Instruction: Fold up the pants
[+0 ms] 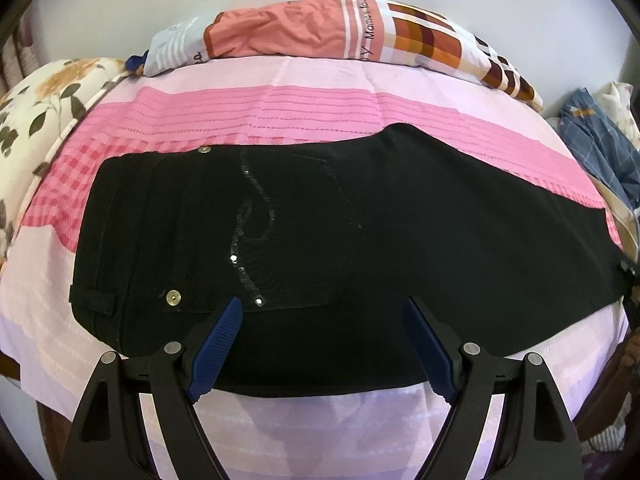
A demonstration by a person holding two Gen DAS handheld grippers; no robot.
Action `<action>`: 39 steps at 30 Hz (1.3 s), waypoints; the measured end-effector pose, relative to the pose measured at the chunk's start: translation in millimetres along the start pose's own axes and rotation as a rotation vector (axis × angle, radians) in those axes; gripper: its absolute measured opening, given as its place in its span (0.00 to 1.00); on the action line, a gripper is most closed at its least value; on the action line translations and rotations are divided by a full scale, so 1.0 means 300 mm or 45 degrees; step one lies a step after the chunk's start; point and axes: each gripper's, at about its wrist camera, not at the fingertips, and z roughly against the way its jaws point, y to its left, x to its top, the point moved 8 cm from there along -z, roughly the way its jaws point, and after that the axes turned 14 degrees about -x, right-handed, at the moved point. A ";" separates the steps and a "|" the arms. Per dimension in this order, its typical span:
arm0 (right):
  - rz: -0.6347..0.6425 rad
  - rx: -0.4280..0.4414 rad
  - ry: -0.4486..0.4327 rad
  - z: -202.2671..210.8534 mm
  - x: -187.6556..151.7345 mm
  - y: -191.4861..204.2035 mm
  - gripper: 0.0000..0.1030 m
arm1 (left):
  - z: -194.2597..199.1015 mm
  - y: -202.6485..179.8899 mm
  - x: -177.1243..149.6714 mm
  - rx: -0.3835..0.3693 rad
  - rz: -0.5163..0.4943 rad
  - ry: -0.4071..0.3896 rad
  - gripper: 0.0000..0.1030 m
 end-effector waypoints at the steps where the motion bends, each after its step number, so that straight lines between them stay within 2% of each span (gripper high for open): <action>1: -0.001 0.008 0.000 -0.003 0.002 0.007 0.18 | -0.002 -0.005 0.000 0.001 -0.006 0.002 0.80; 2: -0.010 0.020 0.000 -0.007 0.006 0.012 0.30 | -0.004 -0.010 -0.001 0.002 -0.011 0.005 0.80; 3: -0.017 0.019 -0.006 -0.011 0.010 0.016 0.36 | -0.007 -0.015 -0.001 0.003 -0.013 0.010 0.80; 7: 0.015 0.002 -0.011 -0.033 0.033 0.052 0.44 | -0.014 -0.026 -0.002 -0.006 -0.014 0.019 0.80; 8: 0.009 -0.019 -0.005 -0.042 0.037 0.050 0.37 | -0.015 -0.028 -0.003 -0.007 -0.018 0.021 0.80; 9: -0.008 -0.039 0.011 -0.054 0.039 0.039 0.15 | -0.014 -0.029 -0.004 -0.005 -0.021 0.023 0.80; 10: -0.025 -0.043 0.024 -0.061 0.039 0.028 0.08 | -0.013 -0.030 -0.004 -0.003 -0.024 0.023 0.80; 15: -0.055 0.002 0.014 -0.036 0.035 0.033 0.08 | 0.006 -0.028 0.007 0.005 -0.039 -0.002 0.80; 26: 0.045 0.048 0.064 -0.053 -0.001 0.232 0.08 | 0.013 -0.025 0.010 0.033 -0.040 -0.008 0.80; 33: 0.099 0.064 0.149 -0.134 -0.089 0.351 0.08 | 0.028 -0.028 0.011 0.055 -0.075 -0.020 0.80; 39: 0.198 0.111 0.264 -0.229 -0.221 0.500 0.08 | 0.039 -0.023 0.009 0.080 -0.094 -0.029 0.80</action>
